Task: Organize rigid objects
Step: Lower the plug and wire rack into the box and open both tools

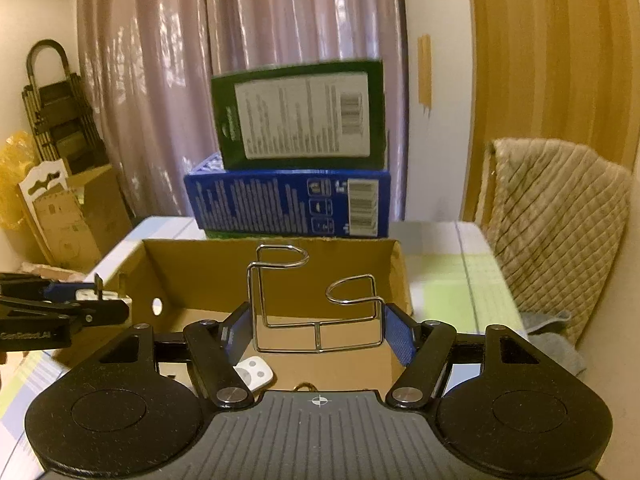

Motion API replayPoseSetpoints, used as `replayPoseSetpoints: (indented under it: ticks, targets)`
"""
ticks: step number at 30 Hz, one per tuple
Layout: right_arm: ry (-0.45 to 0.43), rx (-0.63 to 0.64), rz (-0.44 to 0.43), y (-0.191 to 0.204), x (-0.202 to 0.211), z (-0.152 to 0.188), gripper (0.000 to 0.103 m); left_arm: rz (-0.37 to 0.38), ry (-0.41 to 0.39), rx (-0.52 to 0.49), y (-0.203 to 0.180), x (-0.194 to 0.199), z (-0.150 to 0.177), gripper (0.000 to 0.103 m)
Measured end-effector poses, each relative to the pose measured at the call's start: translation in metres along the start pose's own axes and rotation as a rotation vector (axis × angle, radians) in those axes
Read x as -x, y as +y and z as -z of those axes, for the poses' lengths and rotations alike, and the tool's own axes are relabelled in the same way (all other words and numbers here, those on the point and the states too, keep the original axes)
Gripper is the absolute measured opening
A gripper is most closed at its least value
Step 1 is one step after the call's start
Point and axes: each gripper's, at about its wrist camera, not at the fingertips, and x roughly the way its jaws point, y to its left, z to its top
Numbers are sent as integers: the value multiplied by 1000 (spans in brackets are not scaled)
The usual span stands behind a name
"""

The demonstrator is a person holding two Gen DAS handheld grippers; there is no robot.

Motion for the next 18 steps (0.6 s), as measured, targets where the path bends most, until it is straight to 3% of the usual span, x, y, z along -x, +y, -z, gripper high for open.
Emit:
replayPoseSetpoints:
  ticks: [3,6,13,18]
  targets:
    - [98,-4,-40,-2,-29,-7,65,2,41,-17,6,-19,-9,43]
    - [174,-2,-23,-4,-53,-11,66,-5,85,-62,8,-36,-15,43]
    - [251,7,1,-10,-86,-16,66,-13,177,-58,22,-70,-24,43]
    - [260,8,-1,-9,-94,-18,66,-27,207,-65,25,-84,-28,43]
